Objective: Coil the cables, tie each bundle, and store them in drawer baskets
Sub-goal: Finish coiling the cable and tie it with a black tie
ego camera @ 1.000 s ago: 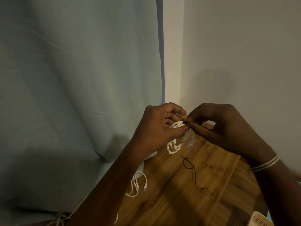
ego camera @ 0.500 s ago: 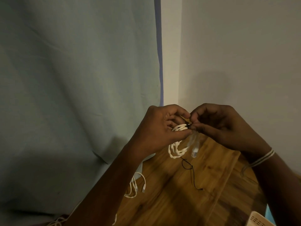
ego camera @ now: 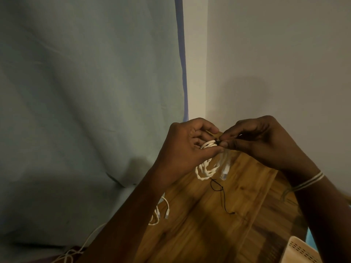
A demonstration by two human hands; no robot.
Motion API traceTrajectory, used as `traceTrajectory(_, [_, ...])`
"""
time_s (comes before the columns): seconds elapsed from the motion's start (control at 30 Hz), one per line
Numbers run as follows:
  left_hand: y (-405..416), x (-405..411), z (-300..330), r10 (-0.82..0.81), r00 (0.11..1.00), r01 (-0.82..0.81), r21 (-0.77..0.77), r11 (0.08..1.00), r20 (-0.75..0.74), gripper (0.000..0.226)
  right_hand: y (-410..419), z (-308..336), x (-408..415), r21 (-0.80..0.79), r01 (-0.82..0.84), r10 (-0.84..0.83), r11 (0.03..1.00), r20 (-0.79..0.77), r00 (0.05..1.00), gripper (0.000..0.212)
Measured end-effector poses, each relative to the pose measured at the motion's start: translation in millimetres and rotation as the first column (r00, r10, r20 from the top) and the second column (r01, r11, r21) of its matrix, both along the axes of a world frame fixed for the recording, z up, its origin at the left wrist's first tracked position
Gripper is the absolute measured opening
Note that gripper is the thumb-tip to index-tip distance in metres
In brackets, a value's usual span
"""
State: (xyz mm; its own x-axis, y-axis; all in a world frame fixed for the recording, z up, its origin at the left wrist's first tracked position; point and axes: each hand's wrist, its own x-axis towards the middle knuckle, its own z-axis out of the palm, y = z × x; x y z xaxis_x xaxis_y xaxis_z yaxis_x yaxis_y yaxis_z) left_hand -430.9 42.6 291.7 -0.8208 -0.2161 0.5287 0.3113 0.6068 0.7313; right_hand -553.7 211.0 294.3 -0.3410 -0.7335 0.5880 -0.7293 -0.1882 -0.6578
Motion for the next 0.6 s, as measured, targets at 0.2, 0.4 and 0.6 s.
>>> traceTrajectory(0.2, [4.3,-5.1,0.3,0.097,0.995,-0.096,-0.067,0.993,0.015,0.042,0.8,-7.1,9.1,-0.038,0.164,-0.165,0.986,-0.056,0.985,0.019])
traceTrajectory(0.4, [8.4,-8.0,-0.2,0.160,0.987,-0.160,-0.172,0.972,-0.013,0.040,-2.0,-14.5,22.6,-0.068,0.276,-0.277,0.959,-0.010,0.961,0.021])
traceTrajectory(0.6, [16.5,-10.7,-3.4,0.187,0.978,-0.207,-0.355,0.912,-0.090,0.041,-5.0,-13.8,31.9,-0.065,0.386,-0.390,0.920,-0.053,0.919,0.020])
